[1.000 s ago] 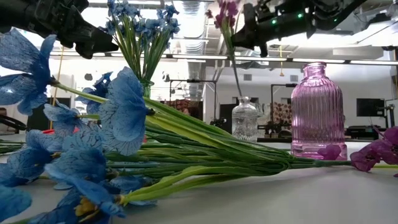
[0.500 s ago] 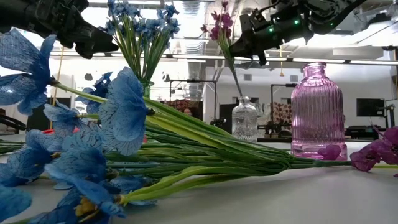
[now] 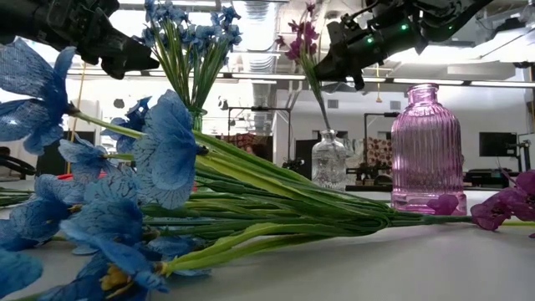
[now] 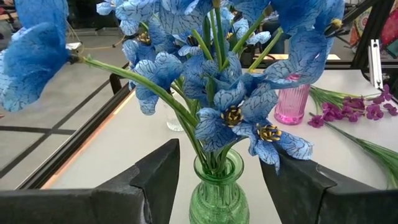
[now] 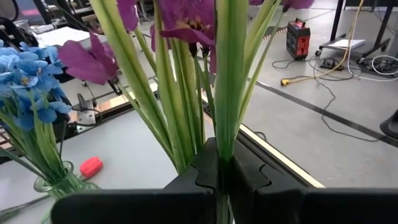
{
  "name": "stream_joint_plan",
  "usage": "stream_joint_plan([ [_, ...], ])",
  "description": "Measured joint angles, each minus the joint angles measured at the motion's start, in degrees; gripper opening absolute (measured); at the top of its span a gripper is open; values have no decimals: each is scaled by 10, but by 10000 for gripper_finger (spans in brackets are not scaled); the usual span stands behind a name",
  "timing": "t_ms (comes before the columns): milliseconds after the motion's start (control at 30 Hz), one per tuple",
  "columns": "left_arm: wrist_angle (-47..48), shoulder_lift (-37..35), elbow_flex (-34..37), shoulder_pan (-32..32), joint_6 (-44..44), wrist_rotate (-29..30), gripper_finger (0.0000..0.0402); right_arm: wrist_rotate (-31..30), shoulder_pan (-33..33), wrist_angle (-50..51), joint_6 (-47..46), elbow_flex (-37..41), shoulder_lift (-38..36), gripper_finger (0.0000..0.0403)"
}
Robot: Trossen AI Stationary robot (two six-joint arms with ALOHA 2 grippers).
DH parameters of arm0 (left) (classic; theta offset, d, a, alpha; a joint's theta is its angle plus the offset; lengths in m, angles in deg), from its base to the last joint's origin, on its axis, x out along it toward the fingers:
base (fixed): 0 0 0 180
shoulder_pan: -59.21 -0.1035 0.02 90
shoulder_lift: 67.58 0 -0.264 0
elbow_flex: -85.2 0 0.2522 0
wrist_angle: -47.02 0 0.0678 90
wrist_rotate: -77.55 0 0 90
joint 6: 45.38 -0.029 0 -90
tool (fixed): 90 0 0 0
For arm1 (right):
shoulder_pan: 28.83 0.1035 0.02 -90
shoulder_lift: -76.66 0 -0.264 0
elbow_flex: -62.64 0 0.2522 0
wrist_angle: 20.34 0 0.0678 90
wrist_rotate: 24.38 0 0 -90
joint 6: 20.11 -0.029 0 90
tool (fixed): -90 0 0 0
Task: Sort flowers into vase by color
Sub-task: Put the top right purple flowers into the transparent flower vase
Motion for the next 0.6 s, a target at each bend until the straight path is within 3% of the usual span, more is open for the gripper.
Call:
stream_joint_plan([
  [400, 0, 0, 0, 0, 1, 0, 209, 0, 0, 3, 0, 0, 0, 48],
  [600, 0, 0, 0, 0, 1, 0, 209, 0, 0, 45, 4, 0, -4, 85],
])
